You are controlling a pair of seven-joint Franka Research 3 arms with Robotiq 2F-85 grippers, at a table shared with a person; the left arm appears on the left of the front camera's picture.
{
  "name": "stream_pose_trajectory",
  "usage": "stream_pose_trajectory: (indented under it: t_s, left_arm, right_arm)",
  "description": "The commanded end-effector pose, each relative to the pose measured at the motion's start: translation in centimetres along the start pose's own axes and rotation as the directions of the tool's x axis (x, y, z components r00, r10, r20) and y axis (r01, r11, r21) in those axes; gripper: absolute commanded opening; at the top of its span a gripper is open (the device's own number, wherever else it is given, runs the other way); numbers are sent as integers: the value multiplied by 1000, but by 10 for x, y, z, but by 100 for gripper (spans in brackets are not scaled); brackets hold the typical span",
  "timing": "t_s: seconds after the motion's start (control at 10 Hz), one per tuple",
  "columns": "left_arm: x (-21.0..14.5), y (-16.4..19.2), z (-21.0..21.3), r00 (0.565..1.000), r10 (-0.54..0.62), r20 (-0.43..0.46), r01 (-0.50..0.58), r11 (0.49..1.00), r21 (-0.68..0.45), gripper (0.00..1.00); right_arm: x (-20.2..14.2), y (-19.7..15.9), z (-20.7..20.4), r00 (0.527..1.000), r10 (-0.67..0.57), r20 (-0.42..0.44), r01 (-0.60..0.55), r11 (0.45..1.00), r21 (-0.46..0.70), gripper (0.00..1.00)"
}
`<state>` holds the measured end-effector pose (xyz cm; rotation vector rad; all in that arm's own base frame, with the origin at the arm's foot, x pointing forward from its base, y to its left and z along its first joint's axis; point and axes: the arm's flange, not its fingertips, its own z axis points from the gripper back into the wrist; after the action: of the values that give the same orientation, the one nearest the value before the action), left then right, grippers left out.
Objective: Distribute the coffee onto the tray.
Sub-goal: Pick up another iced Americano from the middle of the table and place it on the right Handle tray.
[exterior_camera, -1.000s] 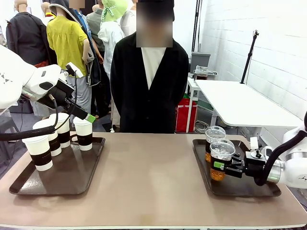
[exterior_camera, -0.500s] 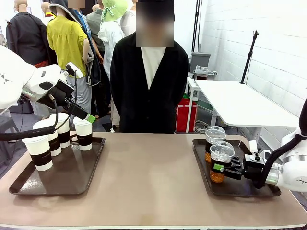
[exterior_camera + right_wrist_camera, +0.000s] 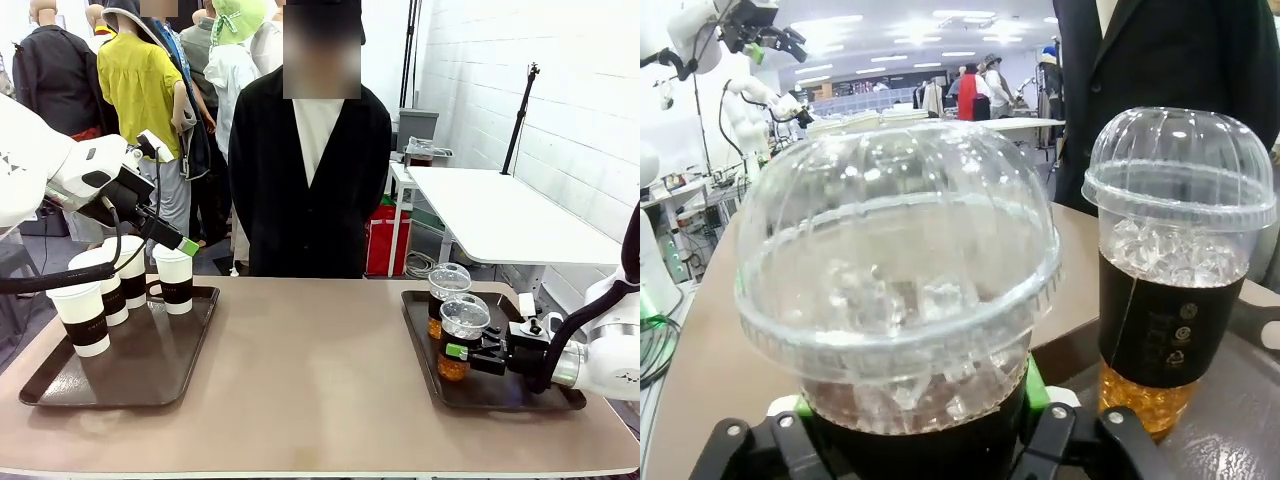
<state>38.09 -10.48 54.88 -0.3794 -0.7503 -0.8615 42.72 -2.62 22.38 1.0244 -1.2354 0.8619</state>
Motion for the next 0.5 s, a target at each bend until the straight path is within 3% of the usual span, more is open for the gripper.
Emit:
stream_pose_trajectory:
  t_s: [0.0,0.4]
  left_arm:
    - [-1,1,0,1000,4,0,-4,1000,-9,100]
    - [-1,1,0,1000,4,0,-4,1000,-9,100]
  right_arm:
    - [0,2,1,999,-51,-10,51,998,-23,100]
    - [-1,14,17,997,-76,-15,76,996,-52,100]
